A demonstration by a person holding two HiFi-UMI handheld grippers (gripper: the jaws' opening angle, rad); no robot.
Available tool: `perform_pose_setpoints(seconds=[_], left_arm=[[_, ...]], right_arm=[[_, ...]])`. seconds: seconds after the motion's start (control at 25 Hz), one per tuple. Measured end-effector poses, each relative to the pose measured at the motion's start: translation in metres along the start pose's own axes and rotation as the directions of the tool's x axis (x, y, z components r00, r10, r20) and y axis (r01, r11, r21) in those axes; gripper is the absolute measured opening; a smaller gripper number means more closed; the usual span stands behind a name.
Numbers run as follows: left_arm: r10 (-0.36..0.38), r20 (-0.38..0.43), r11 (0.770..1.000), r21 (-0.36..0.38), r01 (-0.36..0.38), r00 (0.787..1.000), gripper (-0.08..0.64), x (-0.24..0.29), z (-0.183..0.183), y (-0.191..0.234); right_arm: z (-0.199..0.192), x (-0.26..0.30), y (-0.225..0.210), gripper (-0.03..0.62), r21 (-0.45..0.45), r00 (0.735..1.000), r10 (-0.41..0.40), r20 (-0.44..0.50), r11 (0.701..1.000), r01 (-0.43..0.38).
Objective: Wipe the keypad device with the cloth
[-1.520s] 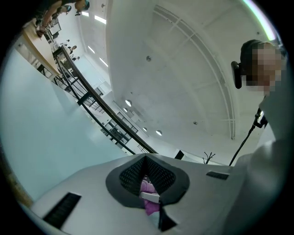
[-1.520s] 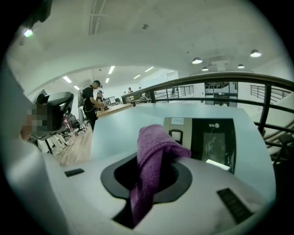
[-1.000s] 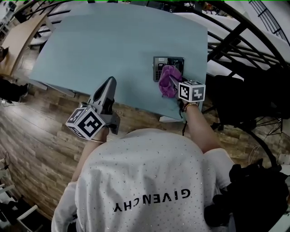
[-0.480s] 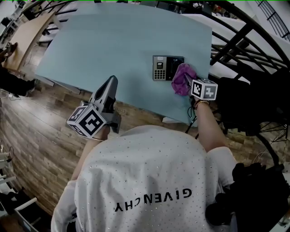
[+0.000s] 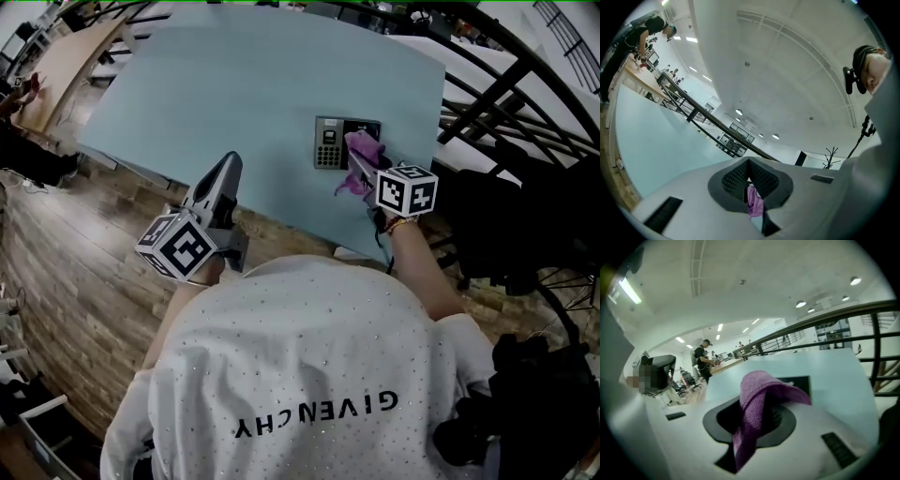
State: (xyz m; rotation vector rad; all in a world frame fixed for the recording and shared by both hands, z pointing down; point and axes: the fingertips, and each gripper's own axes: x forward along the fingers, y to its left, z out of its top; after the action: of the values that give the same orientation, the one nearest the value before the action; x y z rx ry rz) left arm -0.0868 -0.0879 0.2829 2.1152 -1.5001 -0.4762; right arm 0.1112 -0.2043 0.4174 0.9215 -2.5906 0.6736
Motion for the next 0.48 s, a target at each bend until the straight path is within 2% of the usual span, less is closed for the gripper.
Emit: perform_pose_setpoints(seconds=[0.08, 0.16, 0.32, 0.48], left_arm=[[0.006, 0.005, 1.0, 0.001, -0.006, 1.0, 0.0, 0.003, 0.0, -0.003], [0.013, 0.008, 1.0, 0.006, -0.013, 1.0, 0.0, 0.004, -0.002, -0.005], [0.035, 0.011, 0.999, 0.004, -0.035, 0.999, 0.0, 0.001, -0.005, -0.002], [0.053, 0.01, 0.999, -0.005, -0.053, 0.999, 0.0, -0.001, -0.008, 0.002]], right_arm=[[-0.006, 0.018, 0.026, 0.06, 0.007, 0.993, 0.109, -0.036, 0.994, -0.109], [-0.018, 0.031, 0.041, 0.059, 0.008, 0.983, 0.165, -0.083, 0.986, -0.165], [-0.038, 0.049, 0.053, 0.06, -0.021, 0.968, 0.191, -0.162, 0.98, -0.197], [-0.05, 0.06, 0.049, 0.06, -0.013, 0.959, 0.193, -0.205, 0.98, -0.2]])
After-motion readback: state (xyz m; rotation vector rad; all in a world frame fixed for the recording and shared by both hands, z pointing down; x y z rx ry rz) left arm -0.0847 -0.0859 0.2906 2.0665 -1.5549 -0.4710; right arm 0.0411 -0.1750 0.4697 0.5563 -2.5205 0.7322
